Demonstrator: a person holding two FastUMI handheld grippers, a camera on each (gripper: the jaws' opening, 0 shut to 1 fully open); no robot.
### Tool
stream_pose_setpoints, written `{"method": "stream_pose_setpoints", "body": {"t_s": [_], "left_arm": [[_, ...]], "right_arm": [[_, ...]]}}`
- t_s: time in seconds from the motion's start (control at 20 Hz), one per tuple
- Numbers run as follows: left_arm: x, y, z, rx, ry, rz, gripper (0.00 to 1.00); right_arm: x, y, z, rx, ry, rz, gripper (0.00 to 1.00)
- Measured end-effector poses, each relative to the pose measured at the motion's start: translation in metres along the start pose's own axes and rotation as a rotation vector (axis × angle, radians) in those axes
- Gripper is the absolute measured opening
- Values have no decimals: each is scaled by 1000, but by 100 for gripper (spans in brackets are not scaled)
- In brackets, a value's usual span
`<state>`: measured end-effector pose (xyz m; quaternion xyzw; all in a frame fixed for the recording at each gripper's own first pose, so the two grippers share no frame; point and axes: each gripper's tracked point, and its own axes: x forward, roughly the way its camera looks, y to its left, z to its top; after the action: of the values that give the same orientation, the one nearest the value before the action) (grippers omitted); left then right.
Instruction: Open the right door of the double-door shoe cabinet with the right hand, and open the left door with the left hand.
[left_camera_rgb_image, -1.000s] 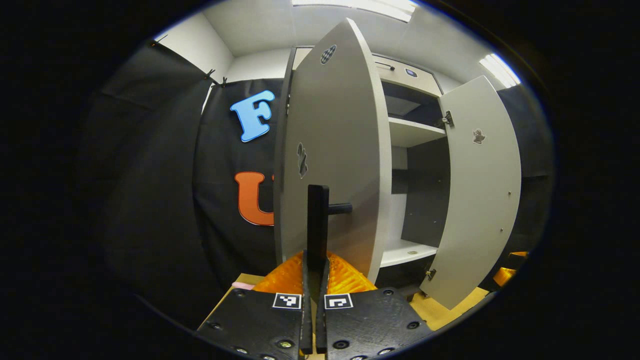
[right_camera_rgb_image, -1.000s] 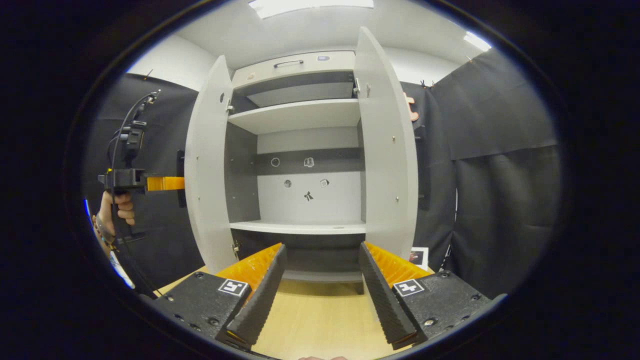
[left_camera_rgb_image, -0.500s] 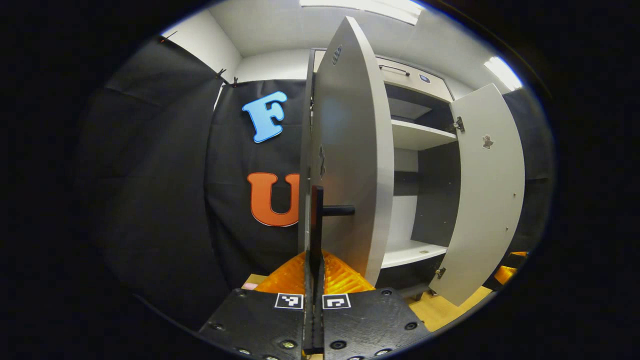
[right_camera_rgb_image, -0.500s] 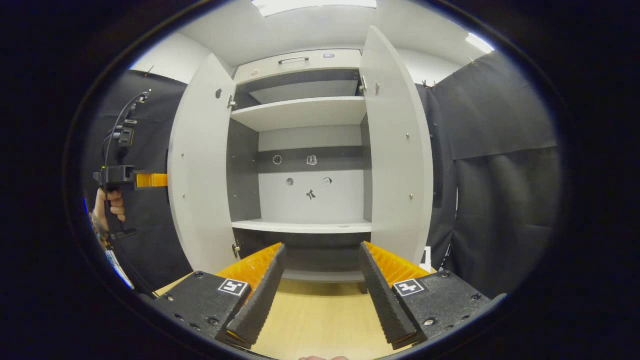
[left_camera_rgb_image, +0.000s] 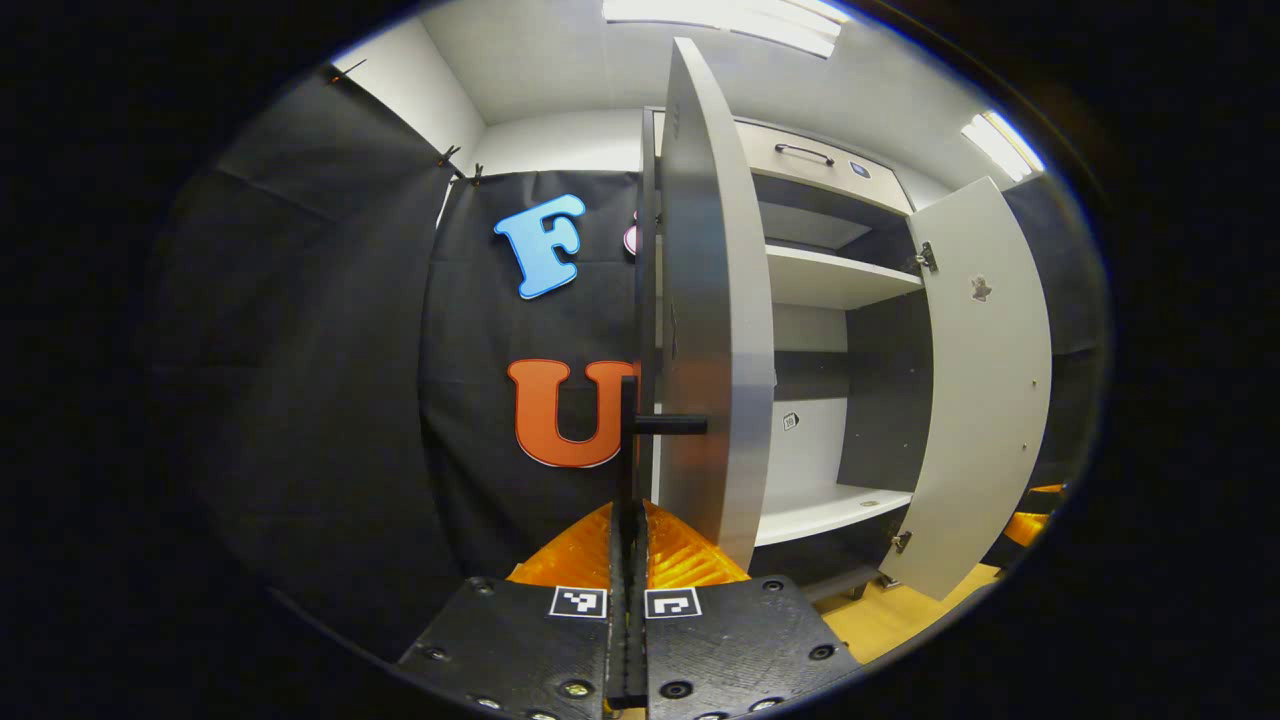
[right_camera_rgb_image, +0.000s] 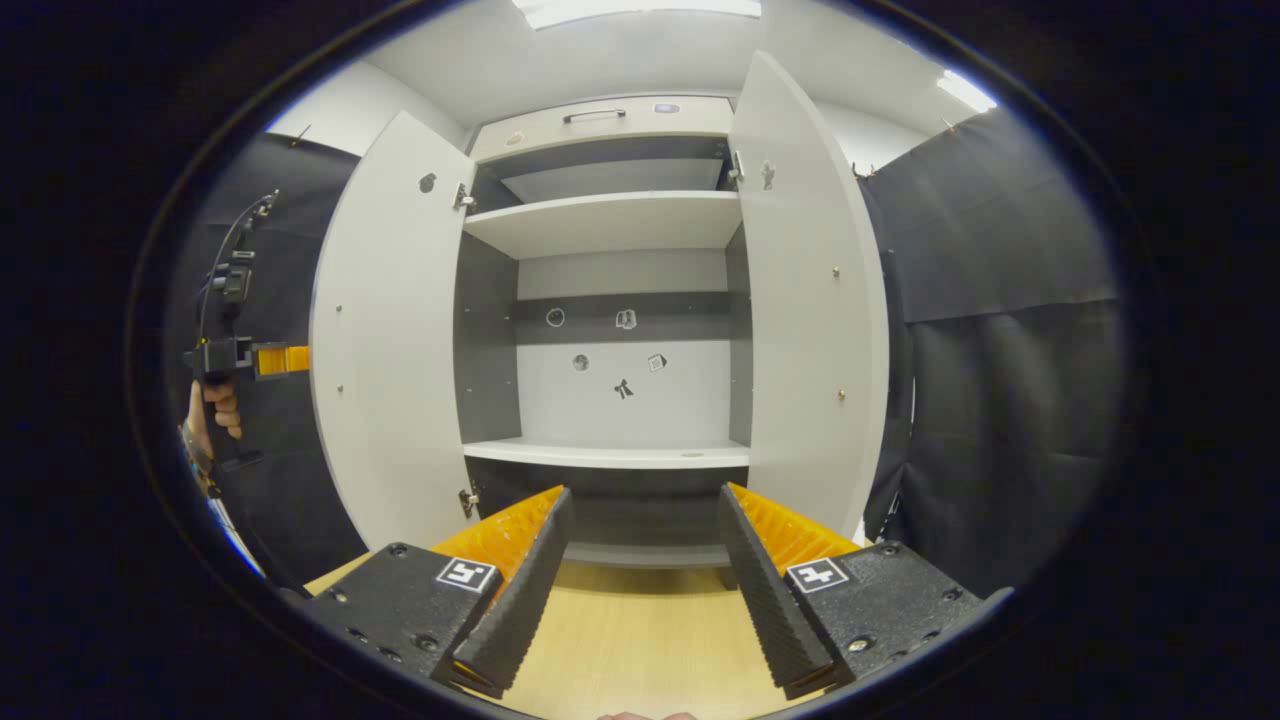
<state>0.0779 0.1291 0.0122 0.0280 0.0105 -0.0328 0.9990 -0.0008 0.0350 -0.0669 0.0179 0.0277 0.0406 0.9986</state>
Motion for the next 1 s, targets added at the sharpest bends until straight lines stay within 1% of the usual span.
{"method": "stream_pose_setpoints", "body": {"t_s": [0.05,0.15,0.2,0.25,0.3,0.4,0.45,0.5,0.6,0.65,0.7,0.8,0.85,0.9,0.95,1.0], "left_arm": [[-12,0,-8,9,26,7,0],[-49,-6,-15,53,21,34,0],[-64,-19,-18,72,20,16,0],[-72,-43,-22,66,26,-21,0],[-76,-70,-24,38,14,-63,0],[-66,-121,-28,-42,-14,-142,0],[-57,-139,-37,-77,-6,-152,0],[-48,-148,-45,-92,9,-140,0],[-29,-156,-58,-87,9,-85,0],[-22,-160,-60,-87,2,-73,0],[-18,-168,-64,-102,8,-79,0],[-16,-182,-69,-152,32,-118,0],[-15,-185,-69,-167,34,-121,12],[-16,-183,-67,-170,28,-116,18],[-16,-183,-65,-167,16,-113,37],[-18,-181,-62,-162,0,-105,48]], "right_arm": [[0,1,-1,0,4,2,91],[-1,-4,2,-9,-10,-11,91],[0,-8,3,-13,-16,-23,91],[3,-11,2,-13,-12,-26,91],[5,-12,2,-8,-5,-20,91],[6,-13,6,4,-11,-7,91],[5,-14,9,3,-17,0,91],[4,-15,10,-4,-20,3,90],[-1,-20,11,-18,-26,4,91],[-3,-23,11,-22,-30,5,91],[-4,-25,10,-24,-31,2,91],[-7,-30,8,-24,-32,-3,91],[-6,-32,6,-21,-30,-6,91],[-6,-34,5,-19,-28,-7,91],[-6,-36,3,-16,-24,-9,91],[-6,-39,1,-14,-21,-10,91]]}}
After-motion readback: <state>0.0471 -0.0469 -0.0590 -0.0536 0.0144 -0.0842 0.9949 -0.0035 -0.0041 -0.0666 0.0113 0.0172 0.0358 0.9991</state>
